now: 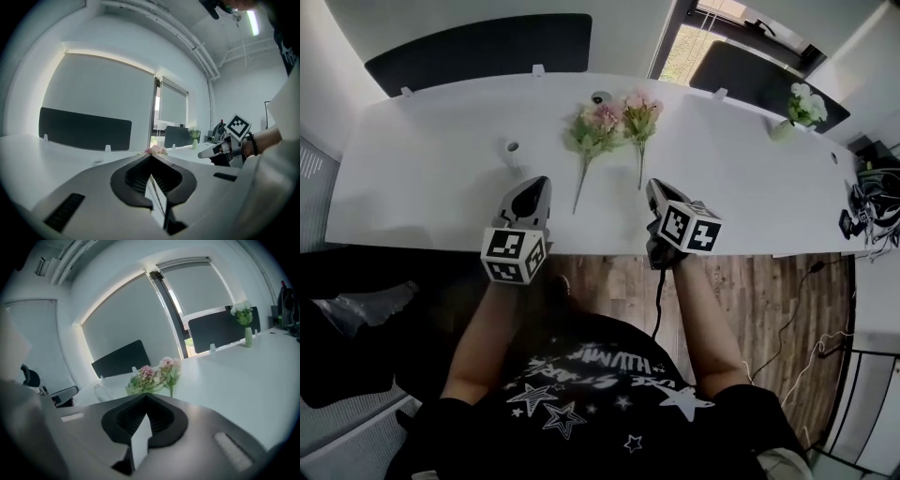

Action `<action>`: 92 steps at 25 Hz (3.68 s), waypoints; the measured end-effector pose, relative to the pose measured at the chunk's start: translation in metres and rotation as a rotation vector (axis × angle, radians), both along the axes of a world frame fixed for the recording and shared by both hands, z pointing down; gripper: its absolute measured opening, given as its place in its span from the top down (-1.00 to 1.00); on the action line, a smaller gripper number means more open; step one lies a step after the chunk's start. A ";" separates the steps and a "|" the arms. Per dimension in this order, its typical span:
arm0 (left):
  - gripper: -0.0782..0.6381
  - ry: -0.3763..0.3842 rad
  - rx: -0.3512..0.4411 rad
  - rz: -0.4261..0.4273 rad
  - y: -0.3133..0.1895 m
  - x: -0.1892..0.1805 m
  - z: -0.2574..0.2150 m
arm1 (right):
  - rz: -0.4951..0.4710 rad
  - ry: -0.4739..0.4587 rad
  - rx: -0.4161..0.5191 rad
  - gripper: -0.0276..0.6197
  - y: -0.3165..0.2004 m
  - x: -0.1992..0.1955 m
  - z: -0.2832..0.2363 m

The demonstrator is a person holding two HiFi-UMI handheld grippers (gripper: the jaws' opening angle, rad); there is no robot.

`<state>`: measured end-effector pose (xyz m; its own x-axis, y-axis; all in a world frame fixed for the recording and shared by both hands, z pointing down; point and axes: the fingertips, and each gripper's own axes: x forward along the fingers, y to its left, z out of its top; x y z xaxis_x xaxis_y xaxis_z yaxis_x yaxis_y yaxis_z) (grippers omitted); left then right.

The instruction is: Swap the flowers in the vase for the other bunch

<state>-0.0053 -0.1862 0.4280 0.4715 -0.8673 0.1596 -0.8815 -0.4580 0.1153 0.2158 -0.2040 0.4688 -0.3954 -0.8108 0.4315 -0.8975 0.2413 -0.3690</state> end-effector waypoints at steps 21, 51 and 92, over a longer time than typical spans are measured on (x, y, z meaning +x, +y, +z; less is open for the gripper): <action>0.76 -0.021 -0.086 0.209 -0.098 0.043 0.040 | 0.111 0.061 -0.260 0.48 -0.089 0.025 0.063; 0.76 -0.060 -0.170 -0.192 -0.105 0.034 0.056 | -0.280 -0.025 -0.551 0.66 -0.177 0.018 0.133; 0.76 -0.033 -0.121 -0.163 -0.059 -0.013 0.040 | -0.315 -0.643 0.105 0.75 -0.135 -0.015 -0.072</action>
<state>-0.0183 -0.2455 0.4682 0.3189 -0.9054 0.2802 -0.9471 -0.2930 0.1310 0.2006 -0.3390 0.3965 -0.7665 -0.6410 -0.0390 -0.3930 0.5162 -0.7610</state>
